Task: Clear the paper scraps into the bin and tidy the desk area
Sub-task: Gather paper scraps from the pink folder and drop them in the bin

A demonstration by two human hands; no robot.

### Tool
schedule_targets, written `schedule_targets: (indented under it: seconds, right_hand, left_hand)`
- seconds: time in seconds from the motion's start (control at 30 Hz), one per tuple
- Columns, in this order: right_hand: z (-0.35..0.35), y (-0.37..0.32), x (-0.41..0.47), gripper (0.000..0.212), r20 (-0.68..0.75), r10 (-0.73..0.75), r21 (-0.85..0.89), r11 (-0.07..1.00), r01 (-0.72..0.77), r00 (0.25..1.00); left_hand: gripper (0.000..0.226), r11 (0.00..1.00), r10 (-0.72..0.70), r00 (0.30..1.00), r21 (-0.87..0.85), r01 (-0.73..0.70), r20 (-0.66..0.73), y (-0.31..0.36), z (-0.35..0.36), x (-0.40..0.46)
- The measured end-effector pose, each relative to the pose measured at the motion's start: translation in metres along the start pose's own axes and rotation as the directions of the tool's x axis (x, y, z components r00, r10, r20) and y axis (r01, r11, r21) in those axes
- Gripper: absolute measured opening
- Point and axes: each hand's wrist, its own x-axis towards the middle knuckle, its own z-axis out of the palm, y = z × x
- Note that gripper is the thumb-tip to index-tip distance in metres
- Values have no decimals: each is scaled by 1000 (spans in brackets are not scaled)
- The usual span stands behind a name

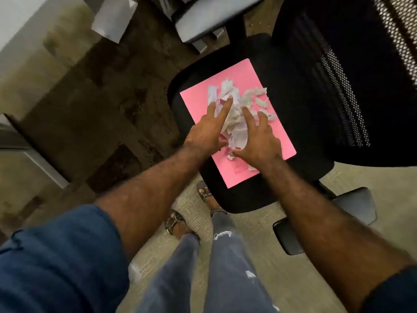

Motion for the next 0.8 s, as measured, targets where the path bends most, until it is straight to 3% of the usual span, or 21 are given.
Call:
schedule_targets:
  seconds: [0.2, 0.37, 0.53, 0.8]
  right_hand:
    - [8, -2, 12, 84, -15, -30, -17, 999, 30, 999]
    - [8, -1, 15, 60, -37, -1, 45, 999, 3, 999]
    - [9, 5, 15, 19, -139, 31, 121, 993, -14, 990]
    - [-1, 10, 8, 10, -204, 53, 201, 980, -11, 978]
  left_hand:
    - [72, 999, -12, 1000, -44, 11, -26, -4, 20, 11]
    - [61, 992, -25, 995, -128, 12, -100, -3, 34, 7]
    - [48, 969, -73, 978, -246, 24, -193, -7, 41, 4]
    - [42, 905, -133, 934, -424, -21, -330, -17, 51, -11]
